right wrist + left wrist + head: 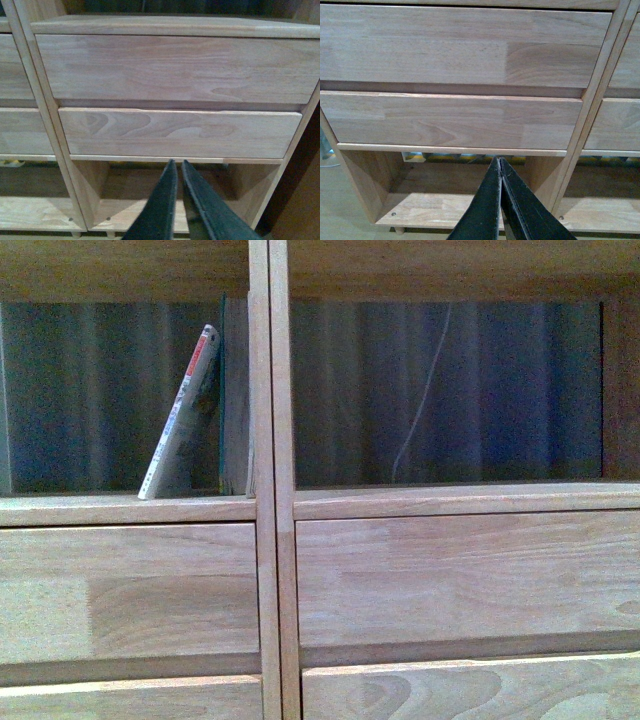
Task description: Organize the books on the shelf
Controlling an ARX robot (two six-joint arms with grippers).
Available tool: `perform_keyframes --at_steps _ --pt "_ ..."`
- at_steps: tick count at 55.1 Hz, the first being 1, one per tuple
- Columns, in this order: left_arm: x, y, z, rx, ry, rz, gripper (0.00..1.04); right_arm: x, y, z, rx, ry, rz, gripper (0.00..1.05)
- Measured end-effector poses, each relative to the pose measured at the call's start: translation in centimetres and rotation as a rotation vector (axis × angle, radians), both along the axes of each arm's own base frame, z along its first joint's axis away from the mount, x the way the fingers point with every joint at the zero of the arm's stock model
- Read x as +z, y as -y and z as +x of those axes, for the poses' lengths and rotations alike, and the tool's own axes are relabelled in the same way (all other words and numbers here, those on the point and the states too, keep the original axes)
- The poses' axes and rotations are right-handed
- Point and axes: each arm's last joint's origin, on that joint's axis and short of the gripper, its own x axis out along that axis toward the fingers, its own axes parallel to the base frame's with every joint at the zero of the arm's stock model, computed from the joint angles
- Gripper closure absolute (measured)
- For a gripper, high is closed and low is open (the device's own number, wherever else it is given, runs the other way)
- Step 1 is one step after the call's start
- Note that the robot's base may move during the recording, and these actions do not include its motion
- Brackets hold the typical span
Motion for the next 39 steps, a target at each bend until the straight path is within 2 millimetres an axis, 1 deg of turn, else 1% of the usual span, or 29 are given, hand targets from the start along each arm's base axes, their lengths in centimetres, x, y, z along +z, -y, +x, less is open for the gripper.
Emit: perform_keyframes --at_steps 2,7,19,33,39 --pt "-0.2 0.0 0.0 0.0 0.0 0.0 1.02 -0.5 0.3 0.0 0.02 -0.002 0.001 1.02" --pt "-0.5 0.0 0.0 -0.001 0.003 0.0 1.02 -1.3 1.0 0.0 -0.021 0.002 0.003 1.02" --pt "-1.2 0.0 0.0 0.001 0.002 0.0 1.02 -2.9 1.0 0.0 -0.02 0.001 0.003 1.02" --pt "-1.9 0.0 0.0 0.0 0.002 0.0 1.02 -4.1 1.0 0.0 -0.021 0.001 0.003 1.02" --pt "-2.8 0.0 0.0 0.0 0.003 0.0 1.02 -4.5 1.0 0.0 -0.021 0.002 0.003 1.02"
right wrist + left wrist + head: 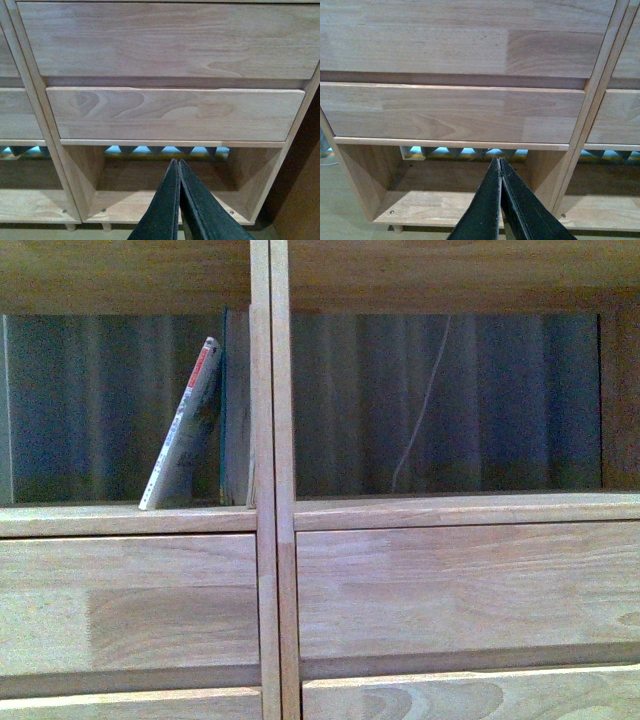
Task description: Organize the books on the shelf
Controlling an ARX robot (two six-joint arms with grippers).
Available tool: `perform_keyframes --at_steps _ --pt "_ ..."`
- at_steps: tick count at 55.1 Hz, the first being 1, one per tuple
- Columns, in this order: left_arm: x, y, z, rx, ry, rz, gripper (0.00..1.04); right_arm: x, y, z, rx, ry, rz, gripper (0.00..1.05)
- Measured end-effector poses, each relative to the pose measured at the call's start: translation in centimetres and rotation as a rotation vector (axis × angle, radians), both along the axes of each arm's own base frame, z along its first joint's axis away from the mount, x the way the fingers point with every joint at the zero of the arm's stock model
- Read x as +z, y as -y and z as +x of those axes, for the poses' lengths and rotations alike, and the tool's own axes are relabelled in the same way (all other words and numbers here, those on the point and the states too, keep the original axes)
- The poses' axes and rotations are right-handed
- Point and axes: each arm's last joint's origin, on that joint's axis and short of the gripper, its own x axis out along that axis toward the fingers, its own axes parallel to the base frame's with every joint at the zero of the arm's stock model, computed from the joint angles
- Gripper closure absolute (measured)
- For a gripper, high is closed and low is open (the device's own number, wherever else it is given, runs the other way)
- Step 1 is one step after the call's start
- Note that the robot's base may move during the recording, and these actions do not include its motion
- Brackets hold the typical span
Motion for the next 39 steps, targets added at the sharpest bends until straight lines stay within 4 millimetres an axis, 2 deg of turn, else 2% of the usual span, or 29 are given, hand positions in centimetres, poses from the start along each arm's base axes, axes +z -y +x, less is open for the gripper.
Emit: perform_keyframes --at_steps 13,16,39 --pt "0.0 0.0 0.0 0.0 0.005 0.0 1.02 -0.8 0.0 0.0 0.0 0.001 0.0 1.02" --pt "0.0 0.0 0.0 0.0 0.005 0.0 1.02 -1.6 0.0 0.0 0.0 0.003 0.0 1.02" --pt "0.0 0.0 0.0 0.0 0.005 0.0 1.02 -1.5 0.0 -0.1 0.001 0.011 0.0 1.02"
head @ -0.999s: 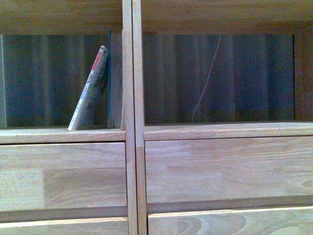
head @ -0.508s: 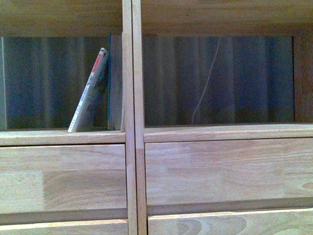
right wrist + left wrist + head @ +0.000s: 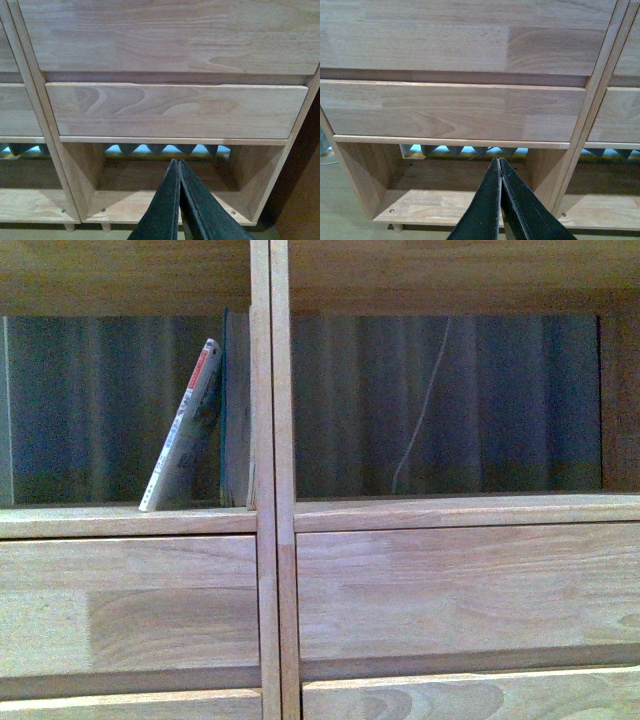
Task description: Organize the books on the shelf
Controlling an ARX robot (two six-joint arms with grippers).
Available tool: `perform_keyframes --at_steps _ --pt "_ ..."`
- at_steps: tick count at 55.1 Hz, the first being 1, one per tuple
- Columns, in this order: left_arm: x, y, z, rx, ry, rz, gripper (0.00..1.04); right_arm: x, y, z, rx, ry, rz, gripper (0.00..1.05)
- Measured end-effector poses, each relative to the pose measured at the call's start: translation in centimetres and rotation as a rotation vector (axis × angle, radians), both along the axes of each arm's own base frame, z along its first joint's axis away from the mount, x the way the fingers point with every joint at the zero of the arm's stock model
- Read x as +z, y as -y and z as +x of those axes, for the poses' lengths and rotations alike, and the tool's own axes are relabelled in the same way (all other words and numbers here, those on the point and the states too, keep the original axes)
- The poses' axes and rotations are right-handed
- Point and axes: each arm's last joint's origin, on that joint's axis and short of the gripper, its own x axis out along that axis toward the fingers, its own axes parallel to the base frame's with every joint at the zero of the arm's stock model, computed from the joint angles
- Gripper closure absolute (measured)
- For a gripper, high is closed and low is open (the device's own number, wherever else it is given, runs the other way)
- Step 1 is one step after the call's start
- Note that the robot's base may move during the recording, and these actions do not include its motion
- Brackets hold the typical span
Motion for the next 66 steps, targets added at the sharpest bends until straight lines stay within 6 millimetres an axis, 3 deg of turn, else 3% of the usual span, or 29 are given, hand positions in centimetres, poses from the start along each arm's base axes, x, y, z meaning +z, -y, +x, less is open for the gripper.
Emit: perform_keyframes --at_steps 9,15,31,37,42,66 --pt "0.0 0.0 0.0 0.0 0.0 -0.001 1.02 0.0 0.0 0.0 0.0 0.0 0.0 1.02" --pt "0.0 0.0 0.0 0.0 0.0 0.0 0.85 0.0 0.0 0.0 0.0 0.0 0.0 1.0" --pt "0.0 0.0 0.0 0.0 0.0 0.0 0.33 0.0 0.0 0.0 0.0 0.0 0.0 0.5" --pt "0.0 0.0 0.0 0.0 0.0 0.0 0.07 0.0 0.0 0.0 0.0 0.0 0.0 0.24" --pt "0.0 0.0 0.0 0.0 0.0 0.002 0.08 0.0 0.0 0.0 0.0 0.0 0.001 0.06" --pt "0.0 0.0 0.0 0.0 0.0 0.002 0.07 0.0 0.0 0.0 0.0 0.0 0.001 0.07"
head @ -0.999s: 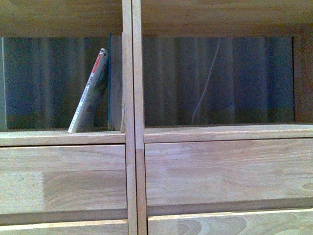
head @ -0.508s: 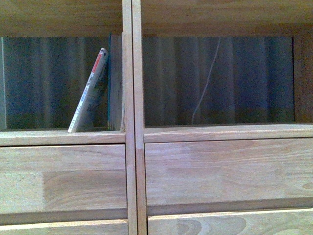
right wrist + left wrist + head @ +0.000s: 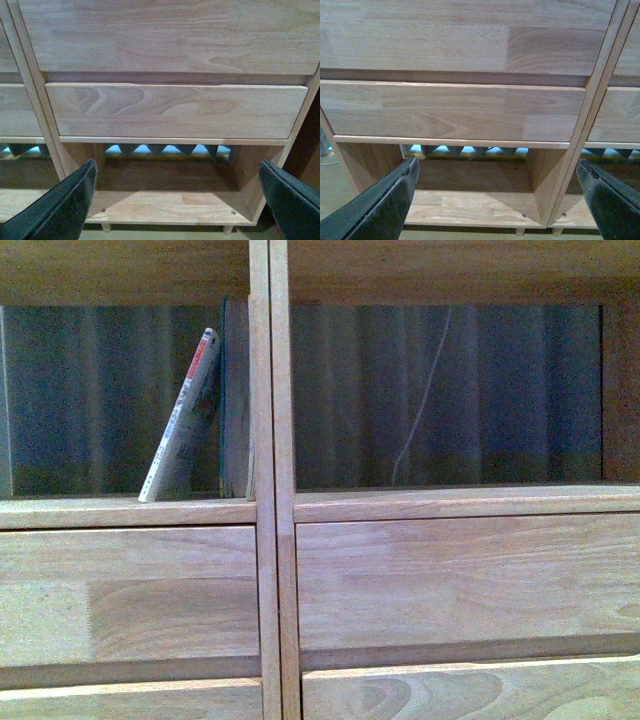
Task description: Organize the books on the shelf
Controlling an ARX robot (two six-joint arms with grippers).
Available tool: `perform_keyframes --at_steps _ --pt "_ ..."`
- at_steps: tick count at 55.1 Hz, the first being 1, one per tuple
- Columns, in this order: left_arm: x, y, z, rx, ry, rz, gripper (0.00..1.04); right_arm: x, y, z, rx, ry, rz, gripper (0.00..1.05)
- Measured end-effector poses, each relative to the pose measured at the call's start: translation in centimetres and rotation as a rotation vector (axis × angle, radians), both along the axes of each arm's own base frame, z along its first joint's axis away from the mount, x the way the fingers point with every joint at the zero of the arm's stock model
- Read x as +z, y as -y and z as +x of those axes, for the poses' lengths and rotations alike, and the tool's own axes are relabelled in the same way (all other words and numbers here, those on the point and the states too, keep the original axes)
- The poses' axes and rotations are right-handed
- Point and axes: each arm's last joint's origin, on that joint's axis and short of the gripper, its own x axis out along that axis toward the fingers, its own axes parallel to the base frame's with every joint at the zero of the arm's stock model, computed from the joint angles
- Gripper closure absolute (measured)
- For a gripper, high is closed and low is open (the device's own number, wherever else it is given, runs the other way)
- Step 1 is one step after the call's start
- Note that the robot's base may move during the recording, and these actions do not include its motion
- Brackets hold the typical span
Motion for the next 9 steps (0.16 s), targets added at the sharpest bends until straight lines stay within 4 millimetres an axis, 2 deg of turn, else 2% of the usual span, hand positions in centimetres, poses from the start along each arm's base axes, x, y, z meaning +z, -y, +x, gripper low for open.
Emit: perform_keyframes --at_steps 9 --pt "0.0 0.0 0.0 0.0 0.0 0.0 0.07 0.0 0.0 0.0 0.0 0.0 0.0 0.07"
